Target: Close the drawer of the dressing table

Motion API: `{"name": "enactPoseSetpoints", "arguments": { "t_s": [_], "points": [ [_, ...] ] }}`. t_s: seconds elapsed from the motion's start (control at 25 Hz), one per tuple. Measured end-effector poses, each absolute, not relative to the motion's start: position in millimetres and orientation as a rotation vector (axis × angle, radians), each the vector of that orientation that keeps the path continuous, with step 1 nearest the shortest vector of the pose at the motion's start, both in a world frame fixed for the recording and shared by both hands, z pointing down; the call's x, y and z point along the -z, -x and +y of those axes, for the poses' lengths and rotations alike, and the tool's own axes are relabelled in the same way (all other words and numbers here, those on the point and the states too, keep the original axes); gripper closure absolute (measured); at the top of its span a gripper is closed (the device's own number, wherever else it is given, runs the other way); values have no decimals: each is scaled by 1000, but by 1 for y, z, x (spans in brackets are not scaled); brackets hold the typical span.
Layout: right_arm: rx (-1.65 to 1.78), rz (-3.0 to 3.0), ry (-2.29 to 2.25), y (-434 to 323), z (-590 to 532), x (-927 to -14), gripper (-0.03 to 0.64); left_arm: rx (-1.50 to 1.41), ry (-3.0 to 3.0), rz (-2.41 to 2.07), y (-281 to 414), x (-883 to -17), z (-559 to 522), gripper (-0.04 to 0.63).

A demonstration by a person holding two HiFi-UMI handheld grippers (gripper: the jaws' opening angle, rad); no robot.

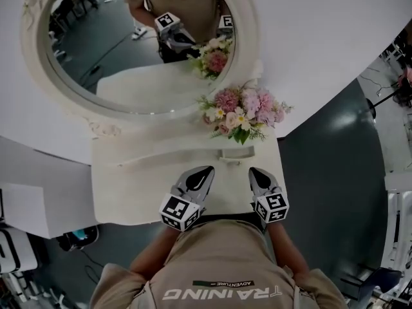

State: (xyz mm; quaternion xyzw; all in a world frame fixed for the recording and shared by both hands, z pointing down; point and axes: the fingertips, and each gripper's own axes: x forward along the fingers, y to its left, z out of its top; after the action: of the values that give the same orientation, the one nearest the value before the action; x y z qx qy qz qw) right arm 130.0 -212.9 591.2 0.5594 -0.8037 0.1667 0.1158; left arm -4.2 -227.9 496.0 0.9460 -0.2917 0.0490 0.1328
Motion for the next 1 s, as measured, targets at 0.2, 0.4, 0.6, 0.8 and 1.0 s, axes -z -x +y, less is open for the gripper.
{"name": "enactPoseSetpoints", "arguments": {
  "t_s": [0.2, 0.4, 0.6, 0.8, 1.0],
  "points": [
    [-558, -2311, -1599, -124, -223, -622, 615, -131, -2702, -907, 16, -498, -236, 580],
    [-698, -2283, -1565, -126, -234, -654, 615, -136, -2682, -980, 21, -488, -241, 580],
    [-768, -2267, -1523, -129, -241, -680, 615, -161, -2650, -1040, 20, -488, -238, 580],
    [-787, -2279, -1479, -126, -249, -698, 615, -181, -2615, -1081, 14, -495, -239, 580],
    [-787, -2281, -1451, -123, -258, -709, 615, -192, -2630, -1096, 11, -492, -243, 580]
  ]
}}
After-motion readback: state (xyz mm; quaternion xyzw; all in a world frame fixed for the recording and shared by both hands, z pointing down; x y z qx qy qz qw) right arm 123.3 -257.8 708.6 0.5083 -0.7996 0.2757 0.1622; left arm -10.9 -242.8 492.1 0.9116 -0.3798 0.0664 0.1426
